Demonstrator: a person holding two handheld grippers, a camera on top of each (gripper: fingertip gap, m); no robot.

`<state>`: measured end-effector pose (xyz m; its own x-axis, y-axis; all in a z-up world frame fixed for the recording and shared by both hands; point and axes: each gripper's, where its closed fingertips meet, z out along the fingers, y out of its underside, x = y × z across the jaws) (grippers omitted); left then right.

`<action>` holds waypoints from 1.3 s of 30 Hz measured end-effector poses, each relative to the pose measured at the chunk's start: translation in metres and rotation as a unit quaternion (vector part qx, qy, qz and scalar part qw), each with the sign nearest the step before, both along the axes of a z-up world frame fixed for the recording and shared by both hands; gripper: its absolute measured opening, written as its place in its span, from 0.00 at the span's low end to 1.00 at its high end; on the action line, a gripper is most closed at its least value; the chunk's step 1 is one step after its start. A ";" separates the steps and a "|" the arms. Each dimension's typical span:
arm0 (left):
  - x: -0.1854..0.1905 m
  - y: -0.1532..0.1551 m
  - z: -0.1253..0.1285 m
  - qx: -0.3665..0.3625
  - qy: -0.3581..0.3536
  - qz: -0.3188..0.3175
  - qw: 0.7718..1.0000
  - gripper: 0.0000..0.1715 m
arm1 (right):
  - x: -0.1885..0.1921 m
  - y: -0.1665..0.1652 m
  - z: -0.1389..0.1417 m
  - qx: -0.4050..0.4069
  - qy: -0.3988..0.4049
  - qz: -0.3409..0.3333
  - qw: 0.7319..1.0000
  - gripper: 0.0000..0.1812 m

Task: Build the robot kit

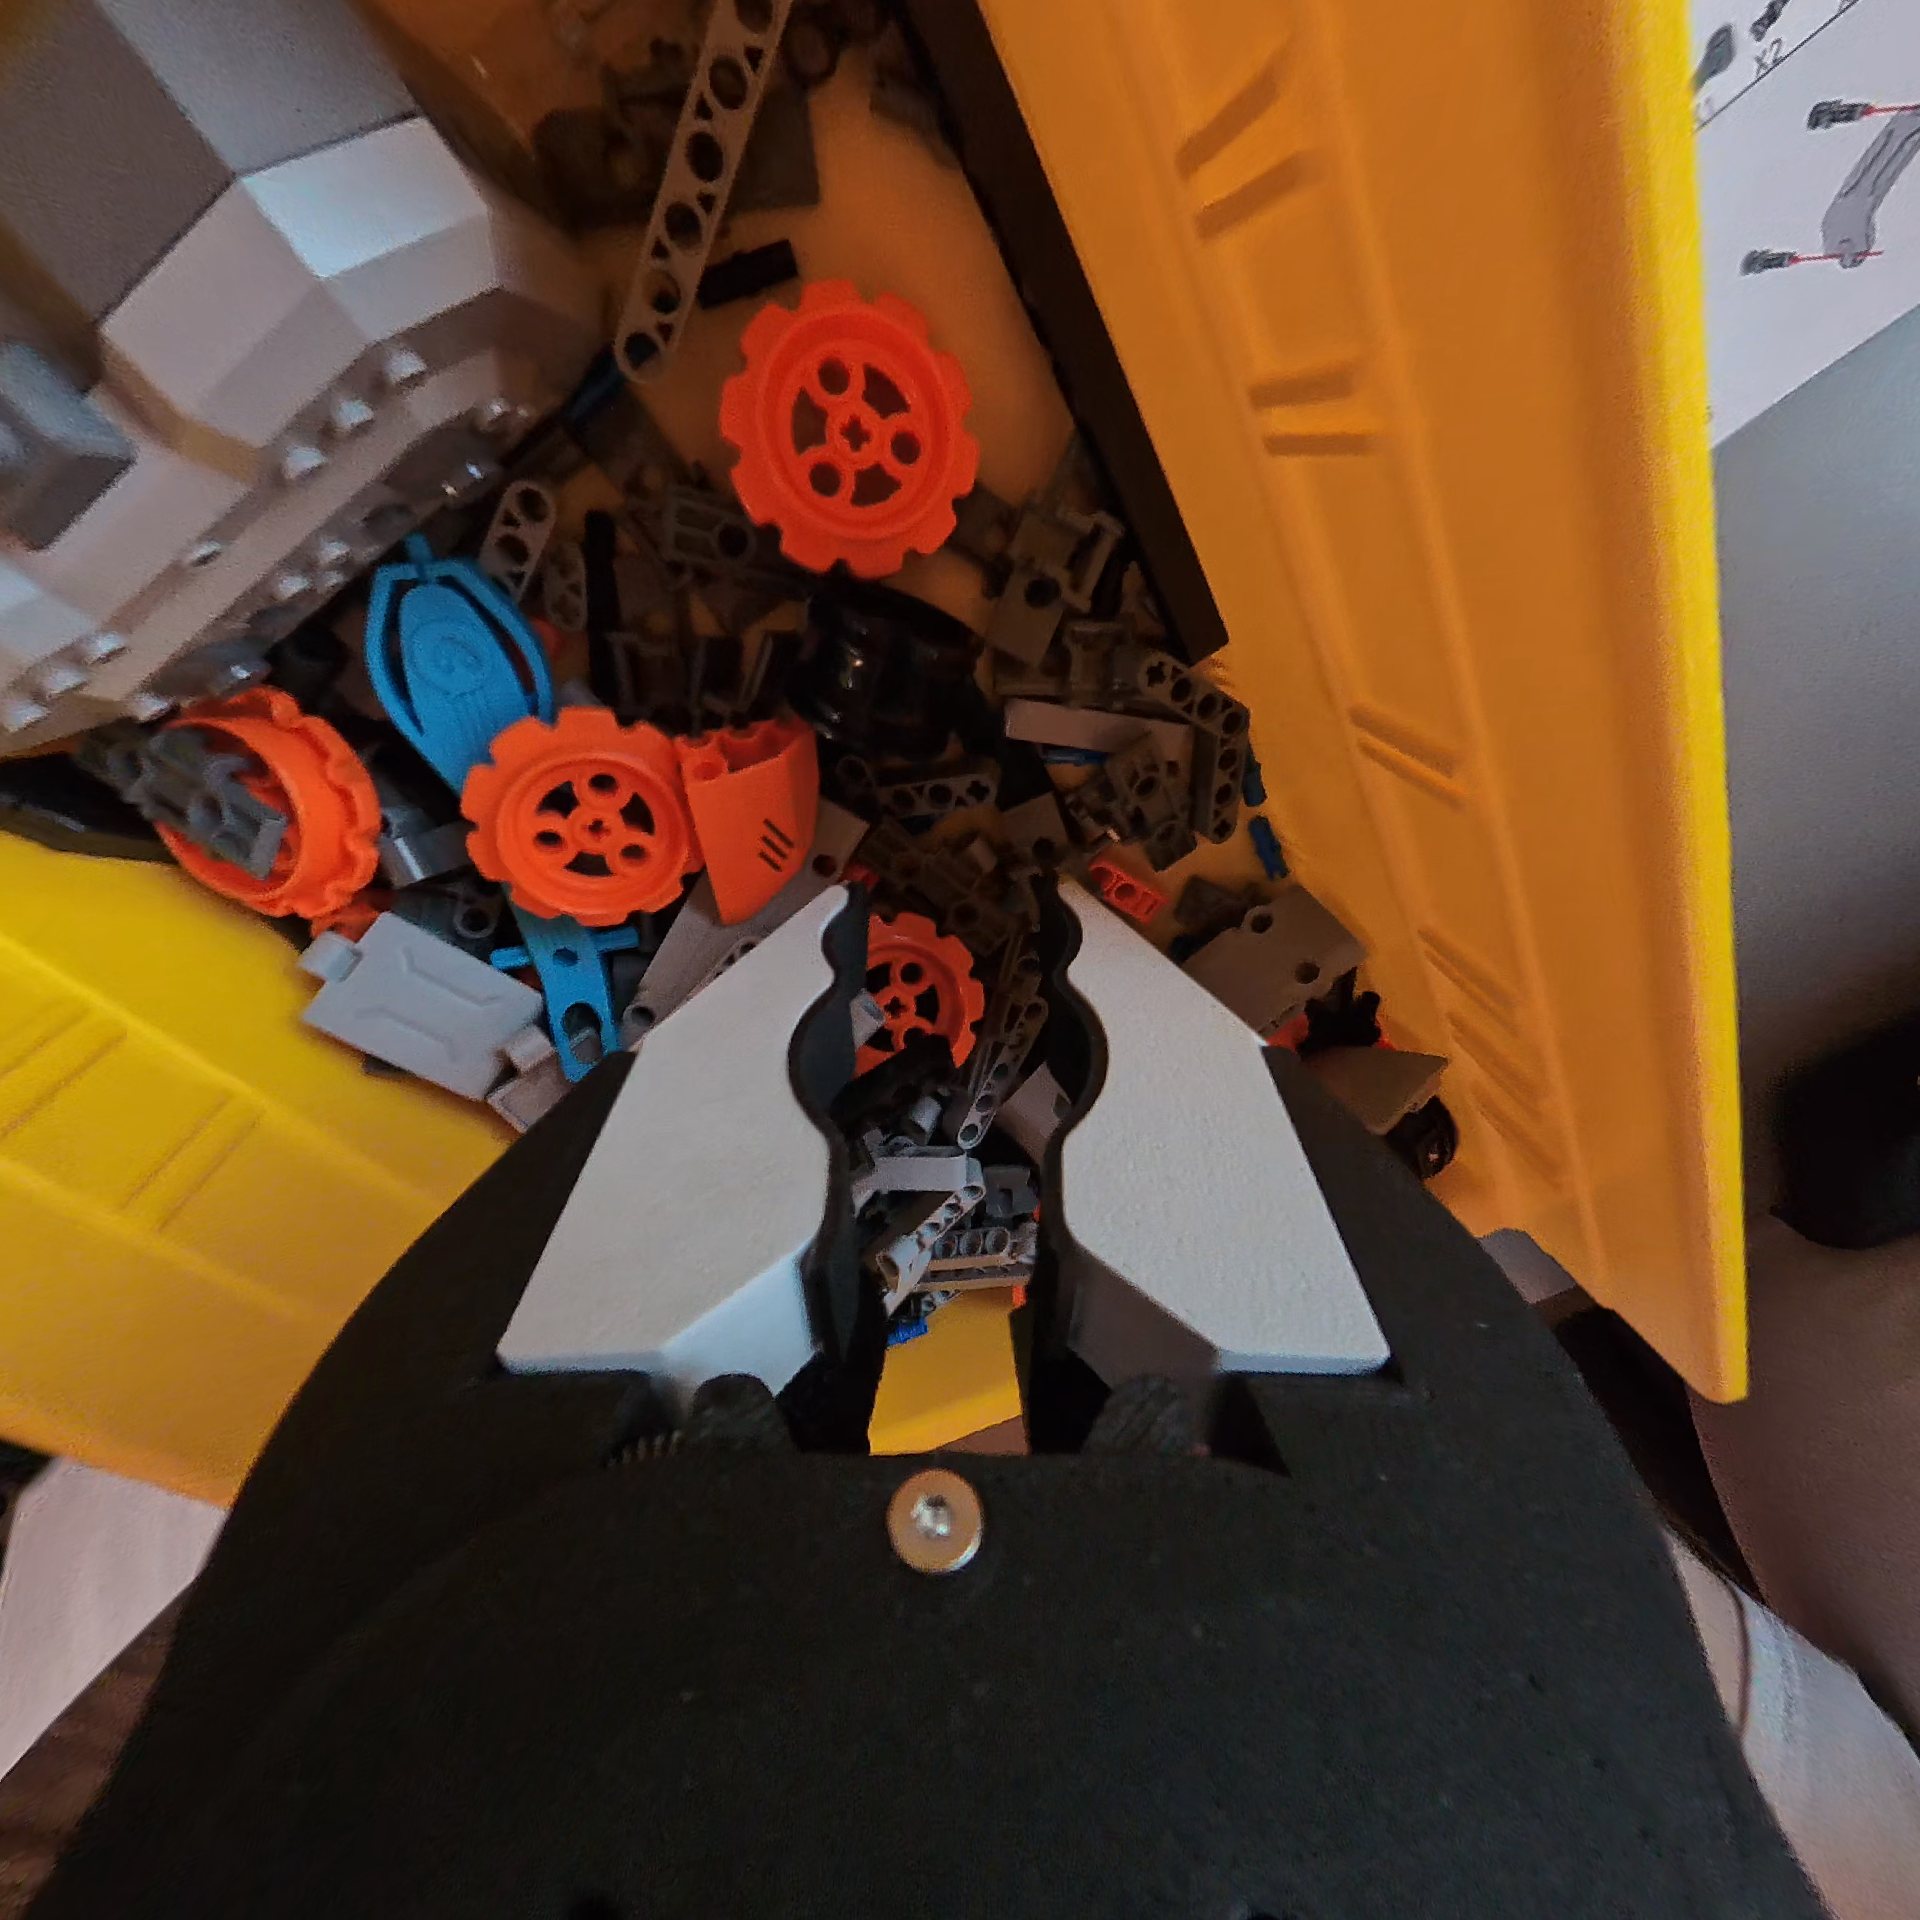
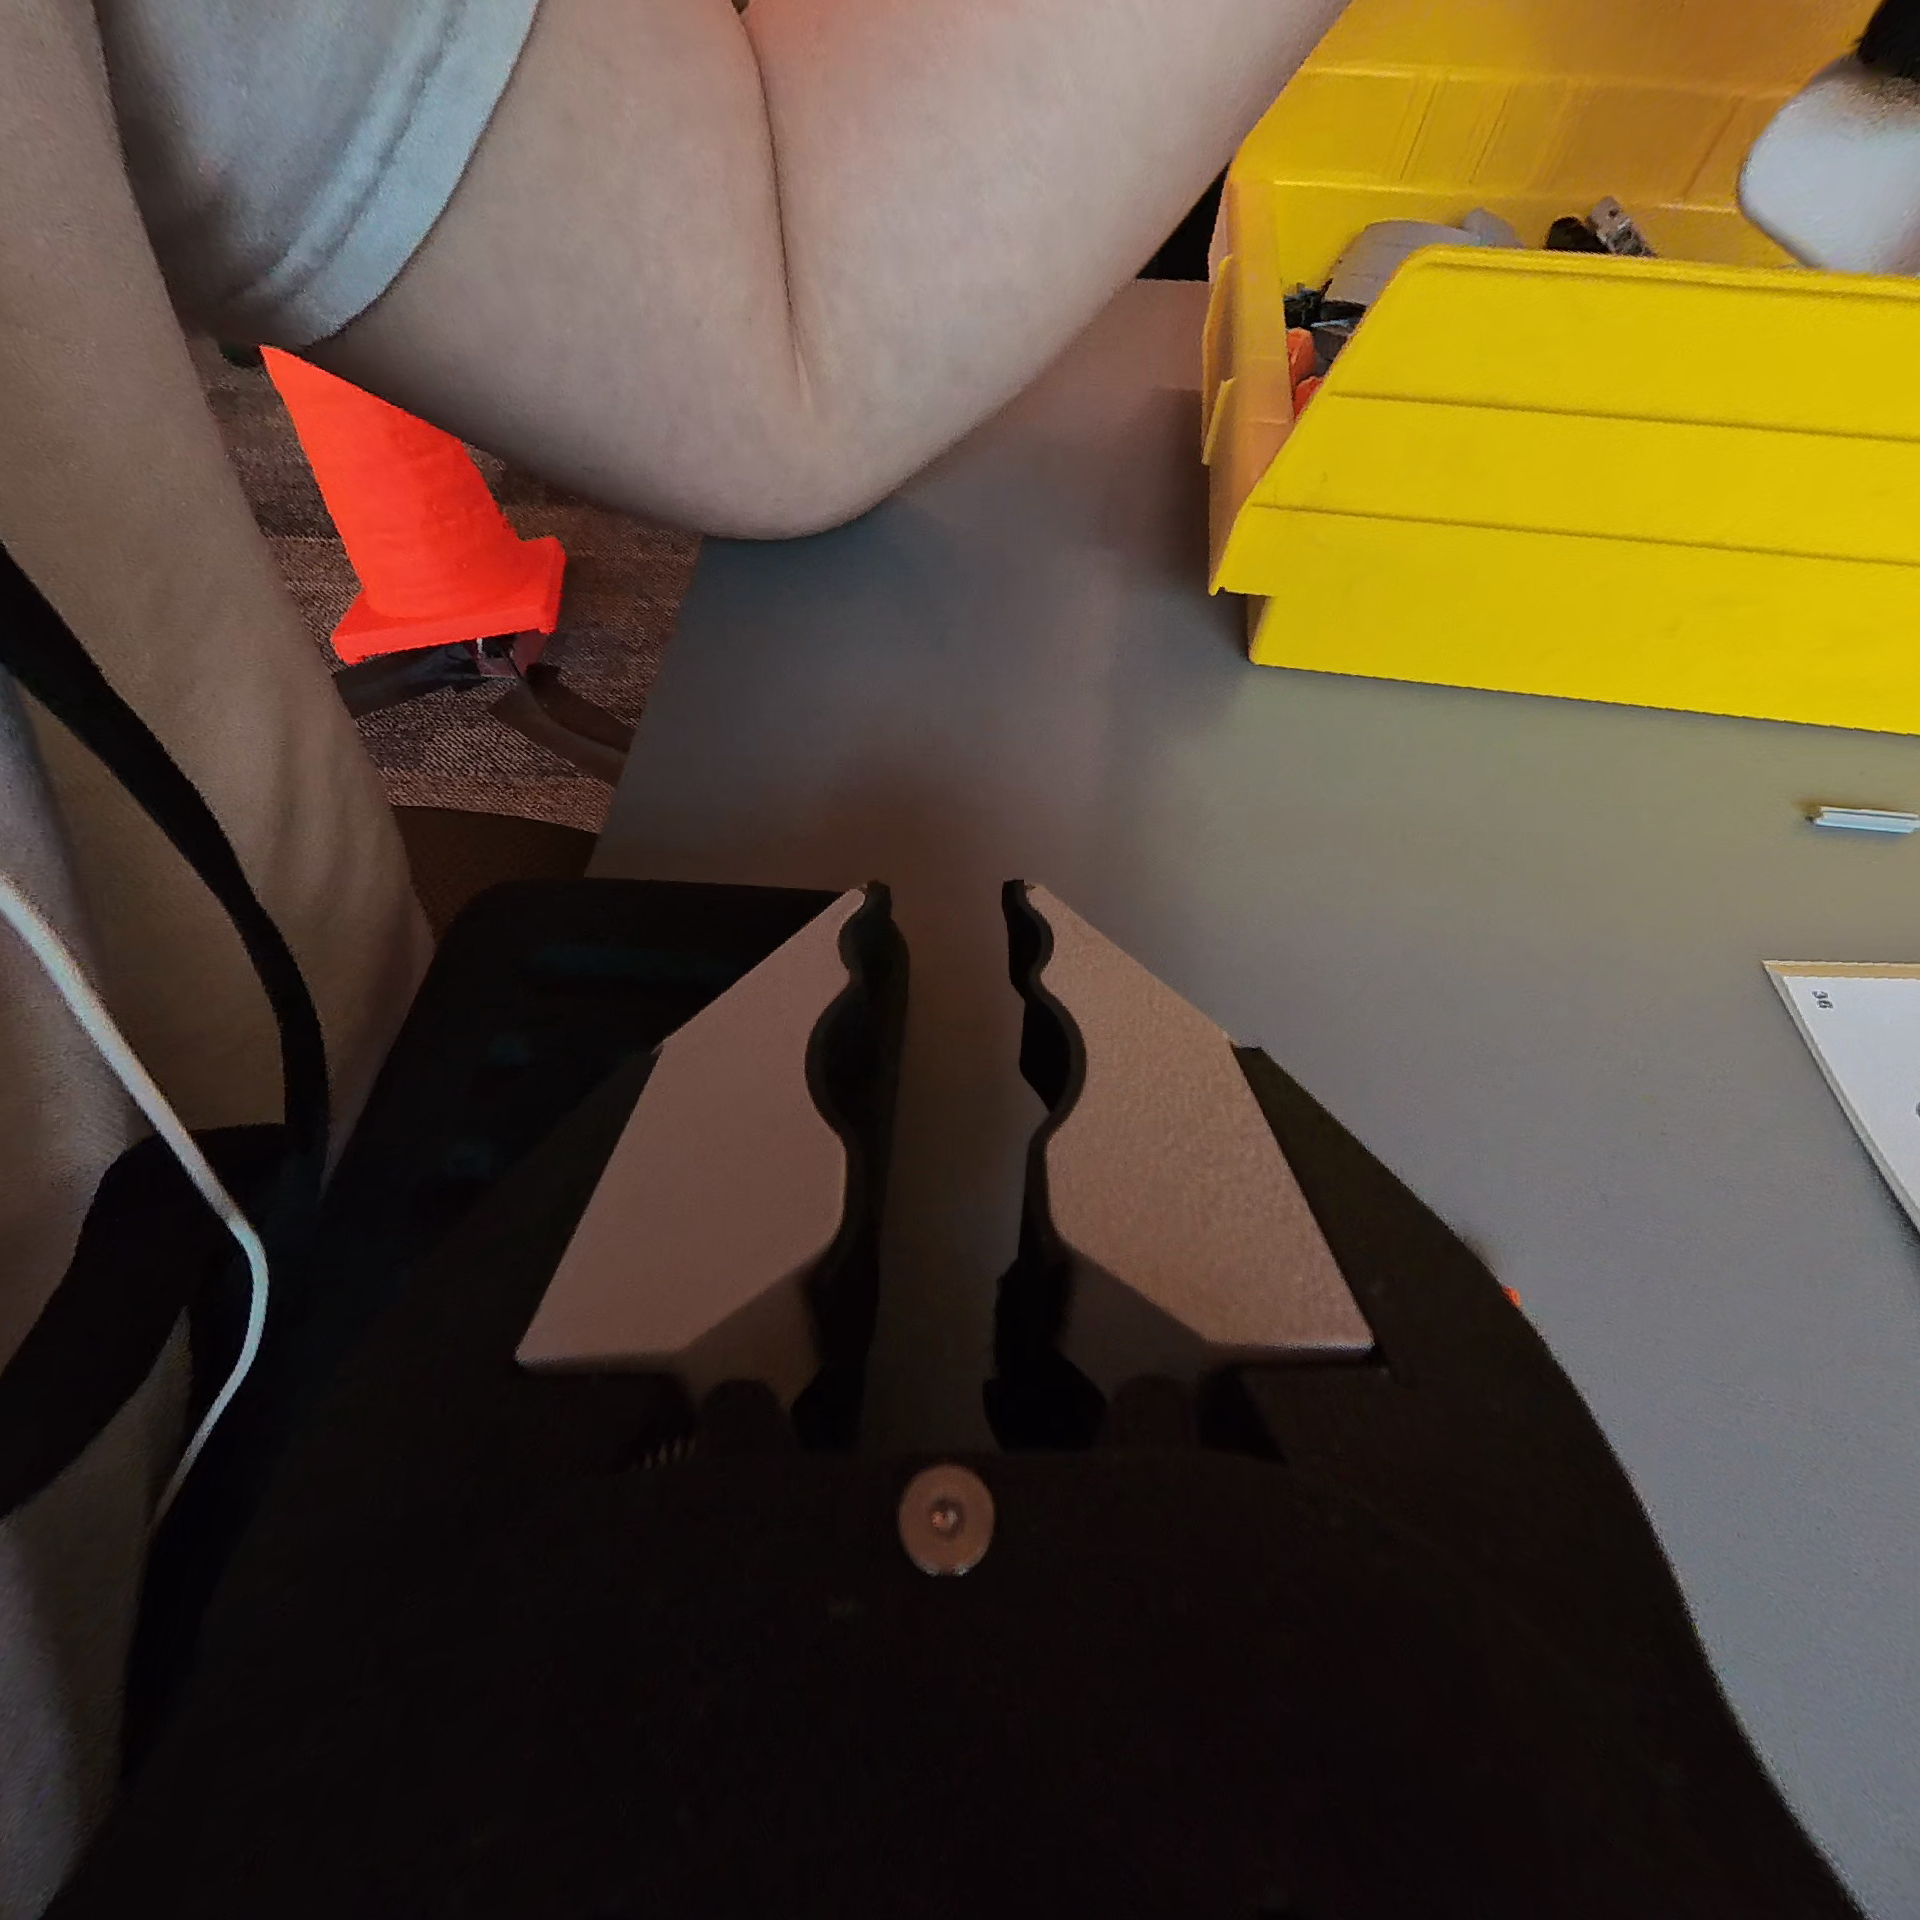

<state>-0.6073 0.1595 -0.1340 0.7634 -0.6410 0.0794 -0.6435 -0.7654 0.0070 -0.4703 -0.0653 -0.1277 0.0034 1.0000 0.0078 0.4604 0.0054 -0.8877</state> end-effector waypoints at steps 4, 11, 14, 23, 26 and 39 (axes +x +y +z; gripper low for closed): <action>-0.002 -0.002 -0.012 -0.021 0.027 -0.008 0.999 0.23 | 0.002 0.003 -0.003 -0.004 -0.007 -0.004 1.000 0.12; -0.001 -0.007 -0.009 -0.028 0.032 0.016 0.999 0.26 | 0.004 0.002 -0.003 0.004 -0.011 -0.003 1.000 0.12; 0.000 -0.015 -0.004 -0.038 0.024 0.031 0.998 0.27 | 0.003 0.003 -0.004 0.000 -0.012 -0.003 1.000 0.12; -0.007 -0.028 0.018 -0.013 0.027 0.044 0.999 0.25 | 0.004 0.003 -0.006 0.019 -0.022 -0.003 1.000 0.12; -0.009 -0.042 0.021 -0.032 0.015 0.048 0.998 0.27 | 0.004 0.003 -0.006 0.029 -0.027 -0.001 0.999 0.12; -0.010 -0.065 0.007 -0.090 0.054 0.026 0.994 0.46 | 0.003 0.004 -0.008 -0.001 -0.021 -0.002 1.000 0.12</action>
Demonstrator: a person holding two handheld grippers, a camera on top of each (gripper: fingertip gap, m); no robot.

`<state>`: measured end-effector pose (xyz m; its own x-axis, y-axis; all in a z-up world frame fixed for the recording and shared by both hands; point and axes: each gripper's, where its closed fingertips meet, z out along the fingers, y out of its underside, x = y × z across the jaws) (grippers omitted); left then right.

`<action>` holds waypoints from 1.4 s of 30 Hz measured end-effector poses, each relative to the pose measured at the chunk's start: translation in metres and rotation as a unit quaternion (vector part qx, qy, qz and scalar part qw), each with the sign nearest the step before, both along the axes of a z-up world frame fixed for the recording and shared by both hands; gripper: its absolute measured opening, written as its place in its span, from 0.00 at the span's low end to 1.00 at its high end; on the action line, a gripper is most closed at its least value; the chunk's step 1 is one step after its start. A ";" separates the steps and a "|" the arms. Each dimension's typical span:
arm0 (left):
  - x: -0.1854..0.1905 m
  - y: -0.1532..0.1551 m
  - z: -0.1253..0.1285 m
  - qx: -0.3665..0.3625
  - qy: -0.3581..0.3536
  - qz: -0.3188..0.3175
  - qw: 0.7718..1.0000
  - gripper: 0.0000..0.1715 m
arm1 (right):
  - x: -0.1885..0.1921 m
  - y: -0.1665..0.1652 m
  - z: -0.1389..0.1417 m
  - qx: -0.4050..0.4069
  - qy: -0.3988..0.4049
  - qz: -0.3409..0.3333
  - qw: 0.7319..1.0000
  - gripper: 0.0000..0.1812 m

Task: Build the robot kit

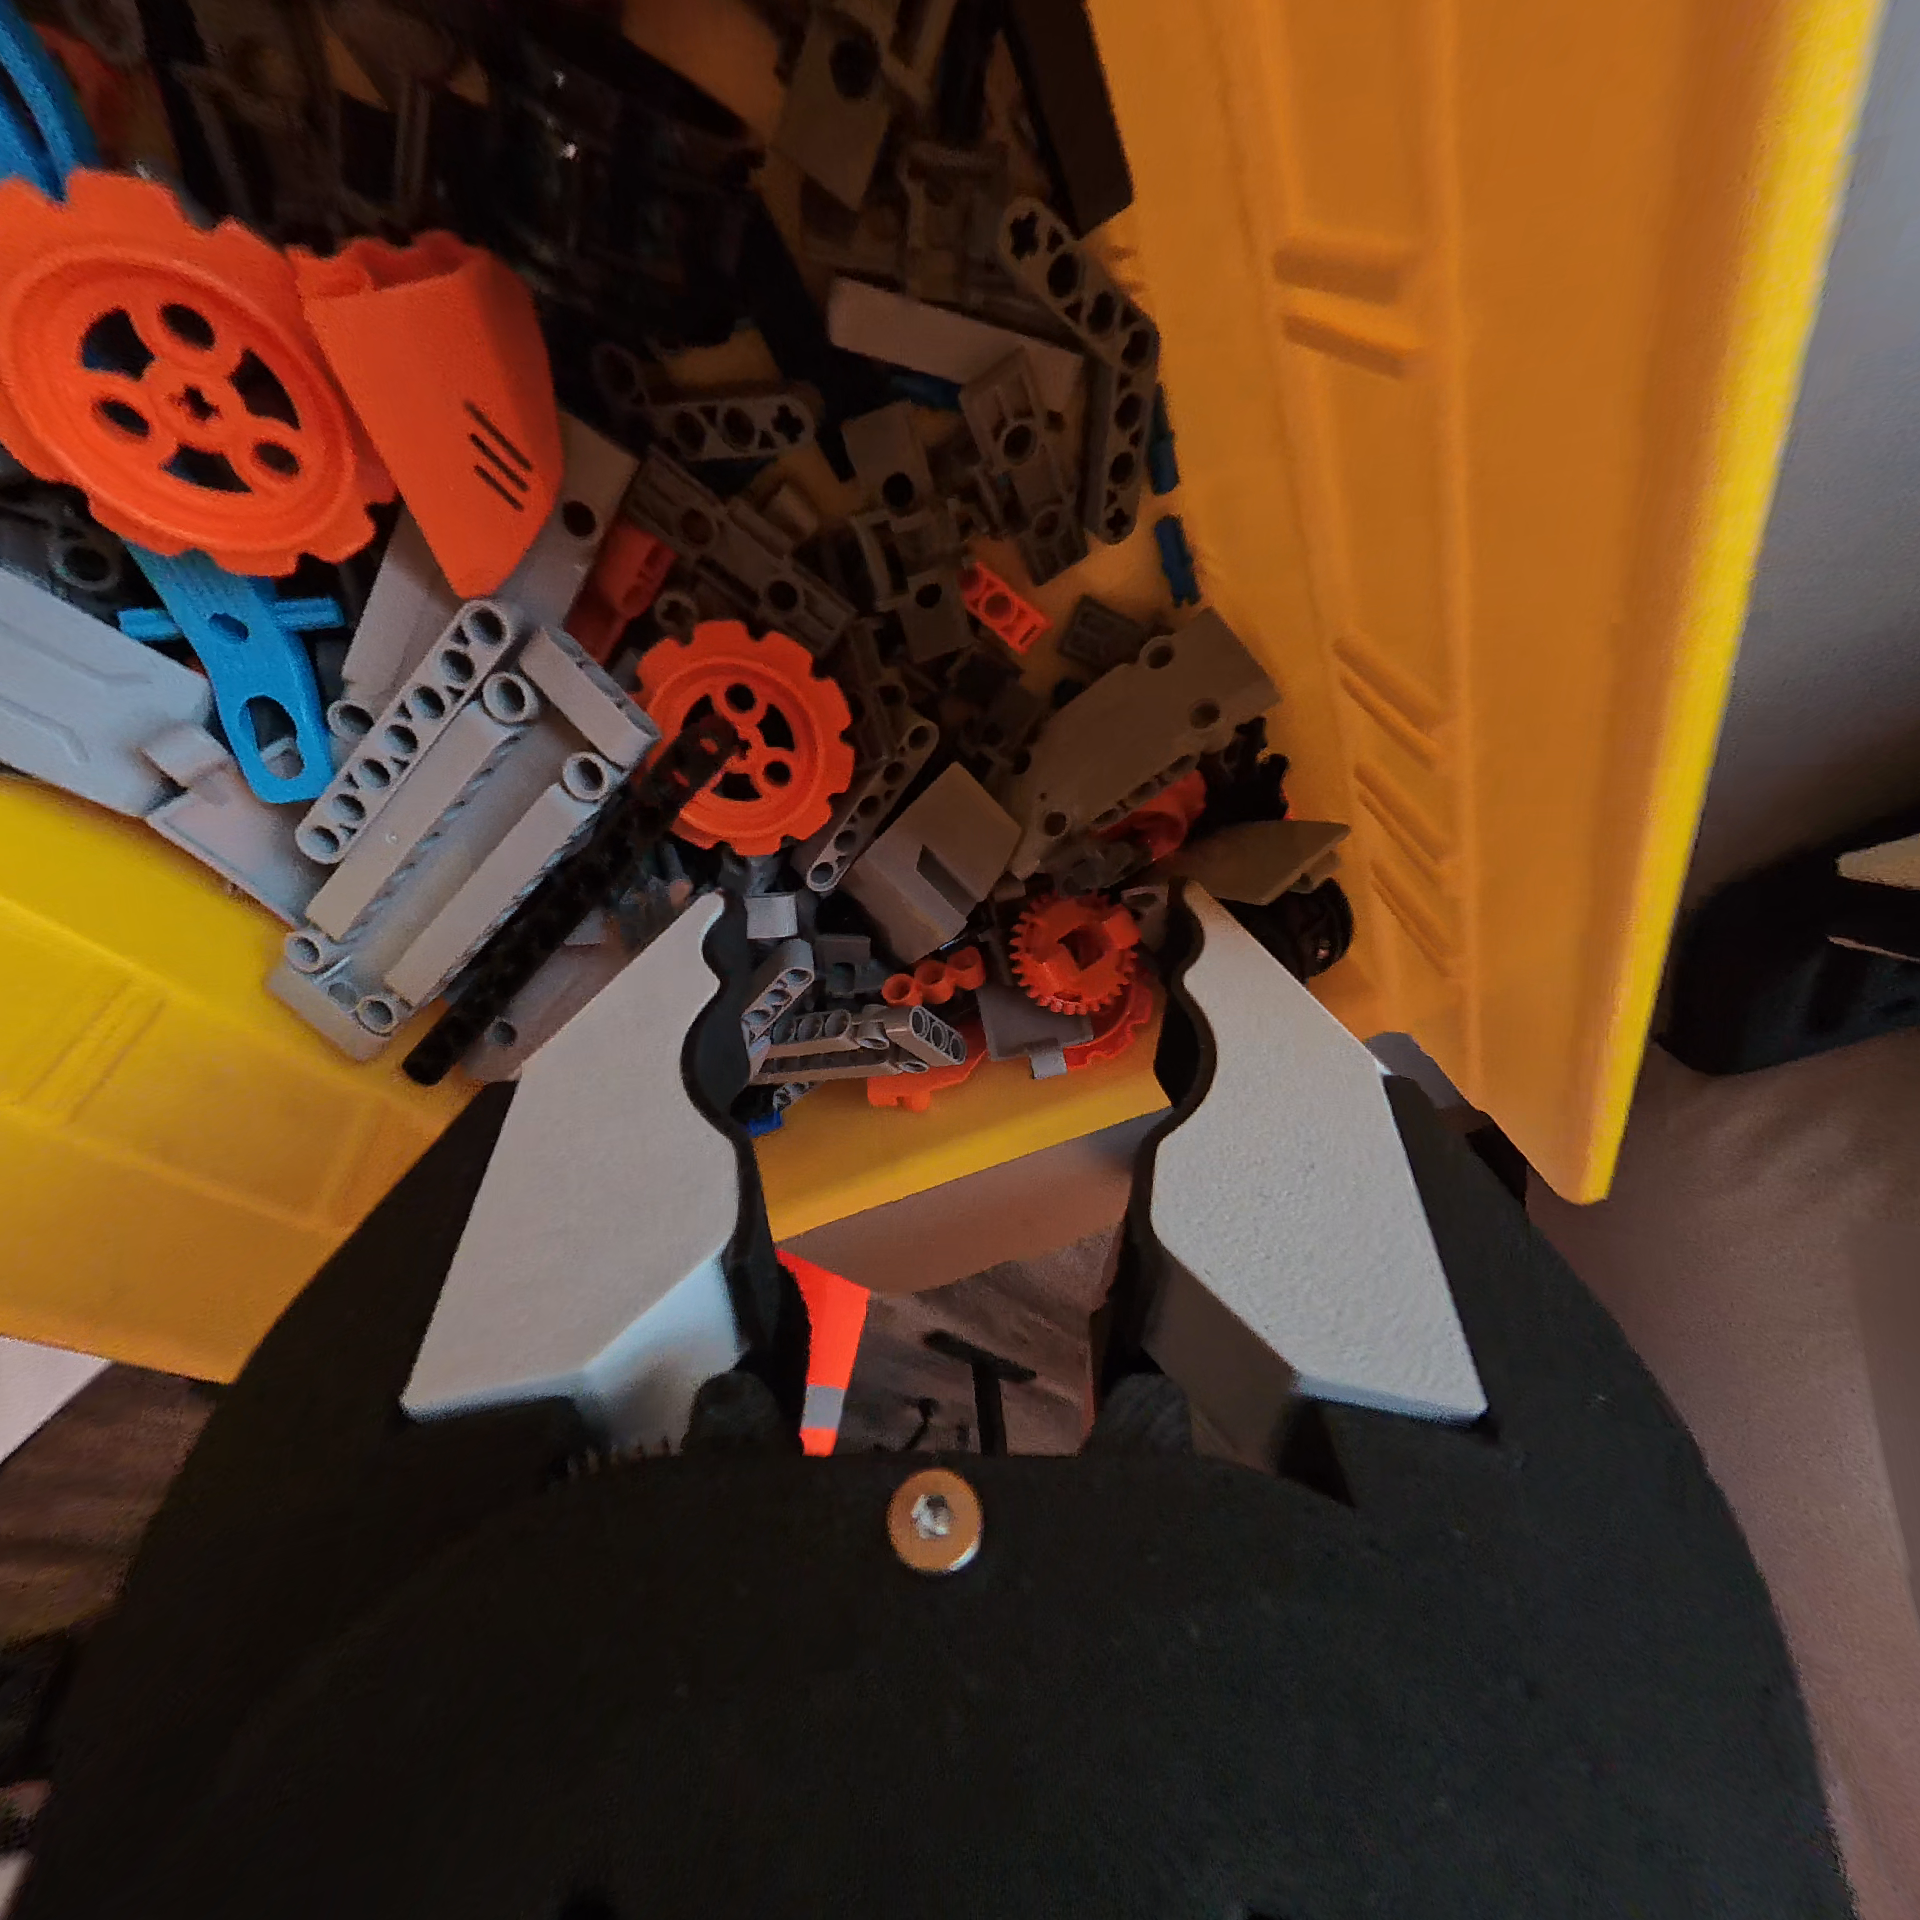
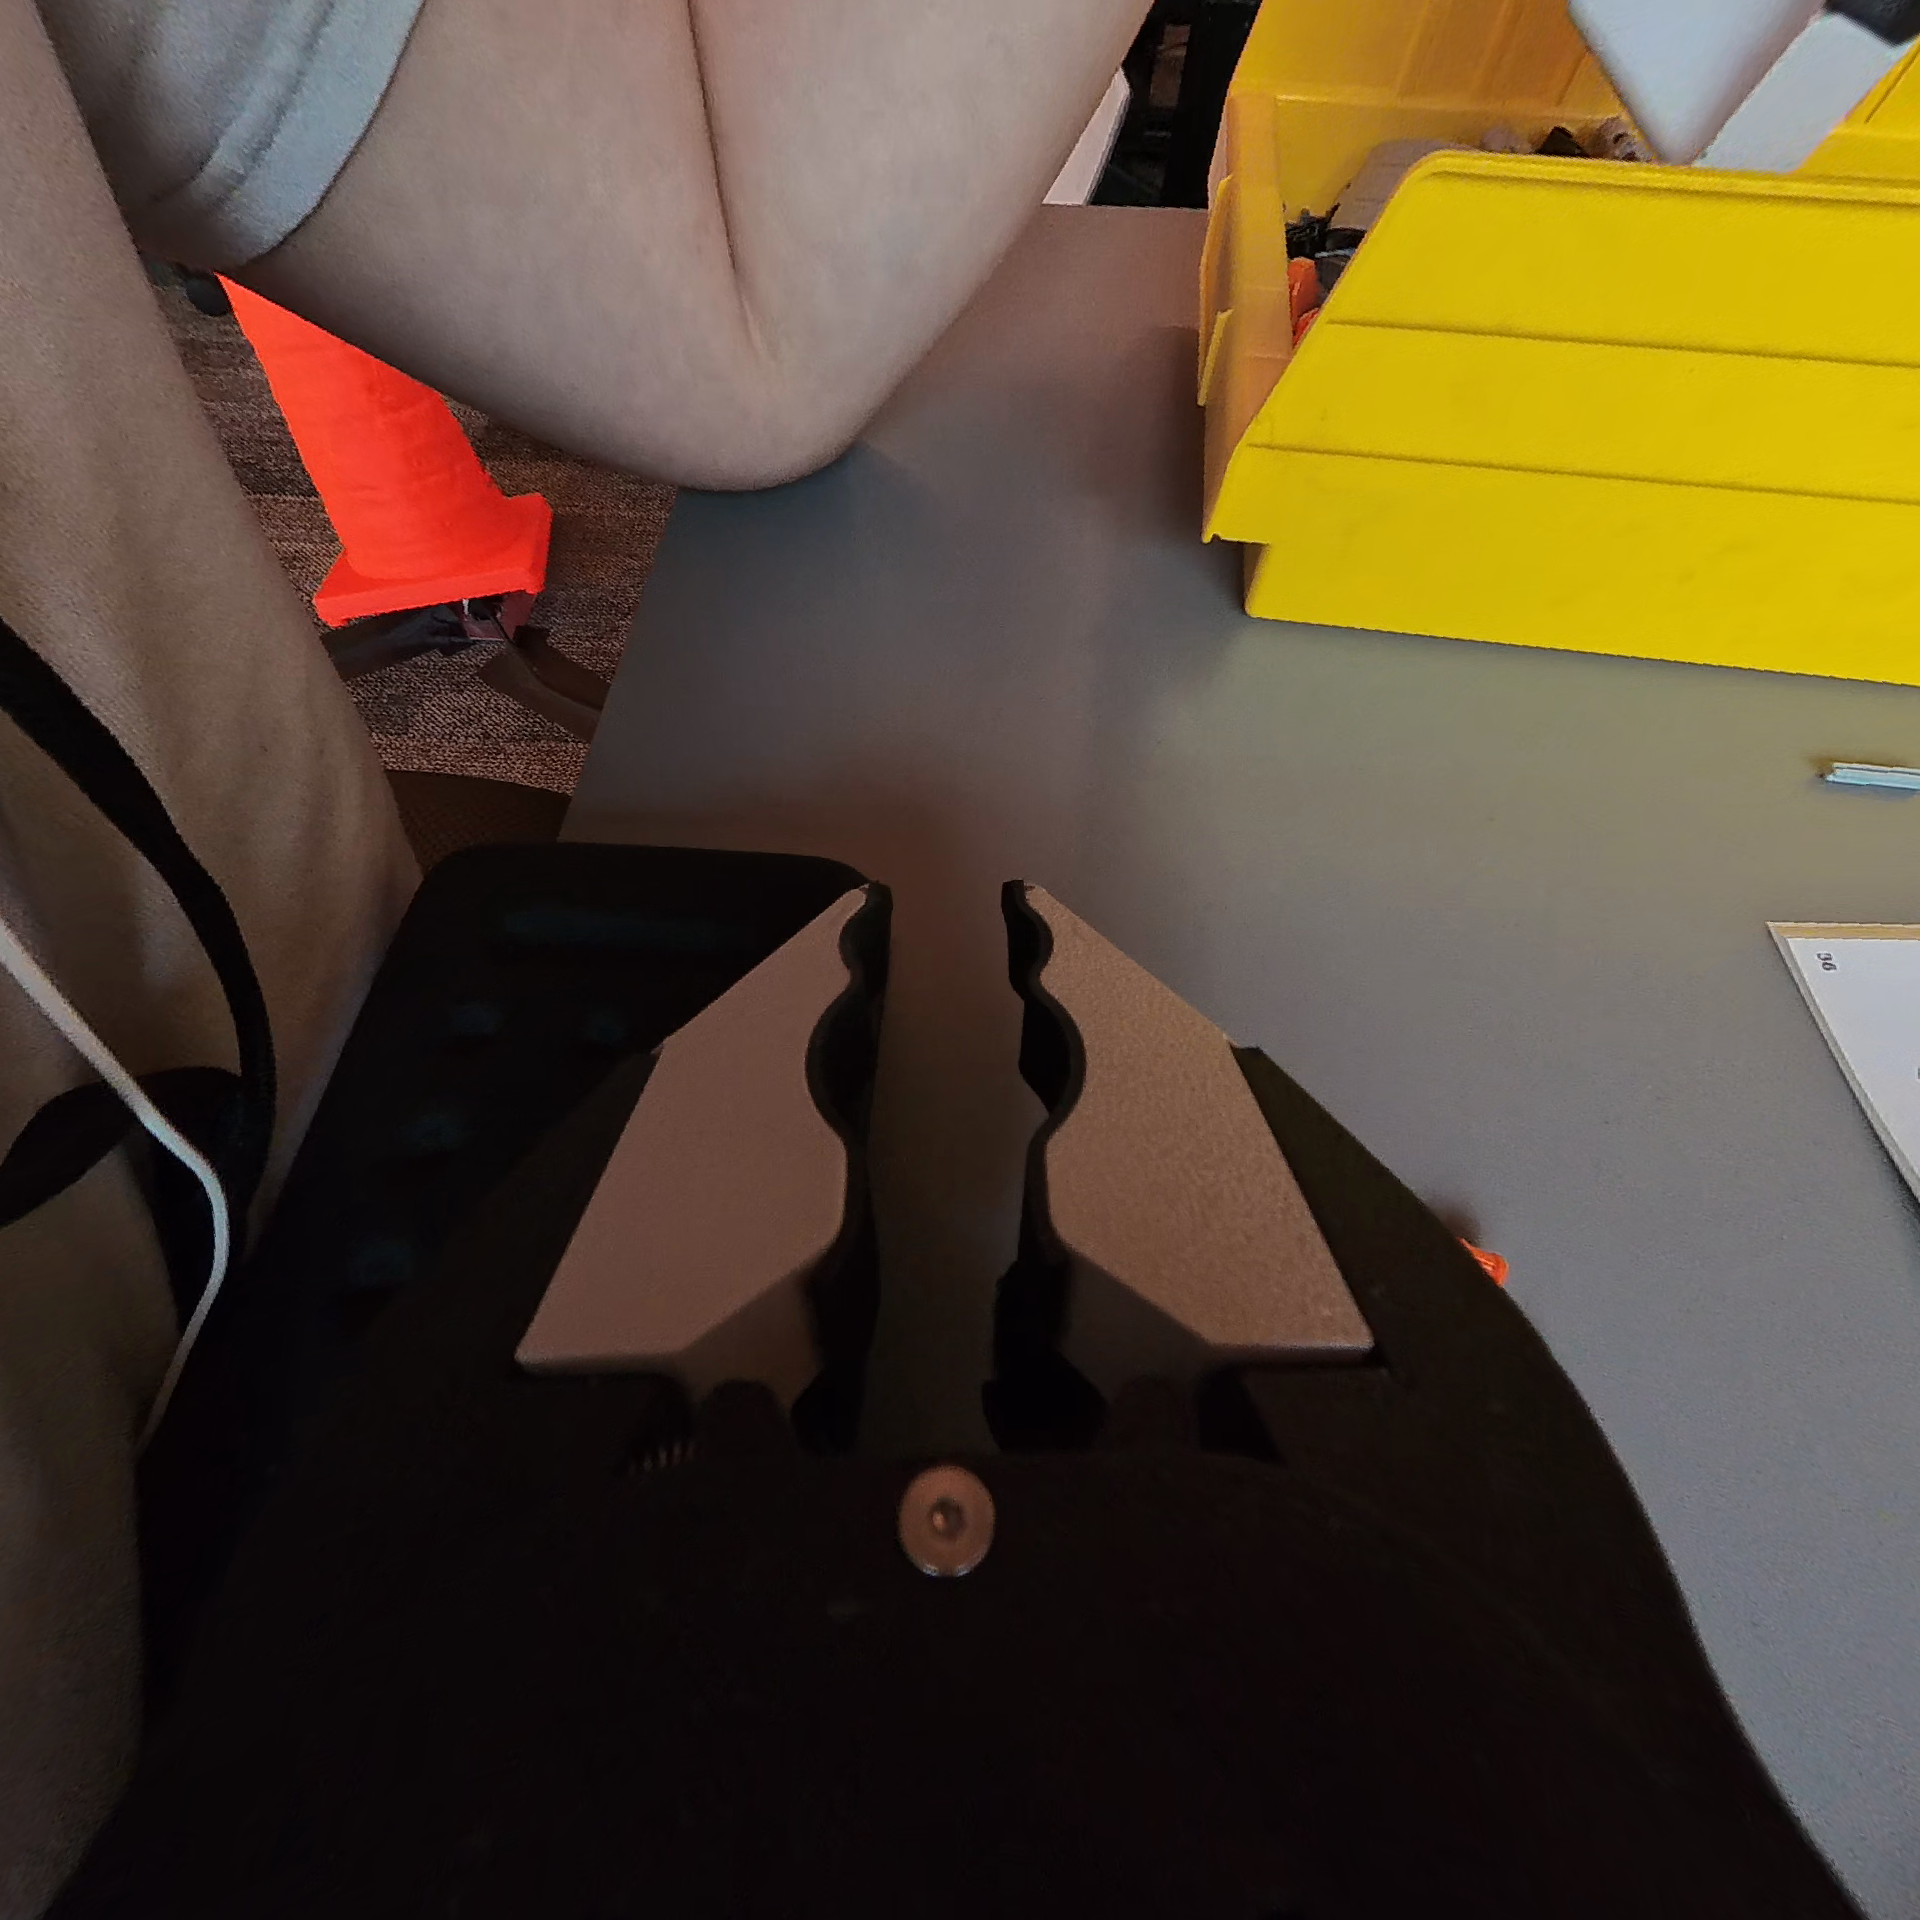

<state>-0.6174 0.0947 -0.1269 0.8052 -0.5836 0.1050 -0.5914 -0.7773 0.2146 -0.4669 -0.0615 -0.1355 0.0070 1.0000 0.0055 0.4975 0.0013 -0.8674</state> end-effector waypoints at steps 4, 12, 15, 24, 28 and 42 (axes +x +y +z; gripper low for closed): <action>-0.006 0.000 -0.007 -0.012 0.027 0.003 1.000 0.45 | 0.000 0.000 0.000 -0.003 -0.001 0.000 1.000 0.12; -0.019 0.002 -0.016 -0.029 0.070 0.026 0.997 0.47 | 0.000 0.000 0.000 0.002 -0.001 0.001 1.000 0.12; -0.020 0.002 -0.017 -0.030 0.069 0.030 0.997 0.48 | 0.000 0.000 0.000 0.003 -0.001 0.002 1.000 0.12; -0.022 -0.001 -0.019 -0.027 0.073 0.019 0.997 0.48 | 0.000 0.000 -0.001 0.003 -0.003 0.002 1.000 0.12; -0.024 -0.002 -0.020 -0.028 0.081 0.004 0.996 0.47 | 0.000 0.000 -0.001 0.003 -0.003 0.002 1.000 0.12; -0.038 -0.005 -0.015 -0.048 0.083 0.040 0.995 0.13 | 0.000 0.000 -0.001 -0.002 -0.003 0.002 1.000 0.12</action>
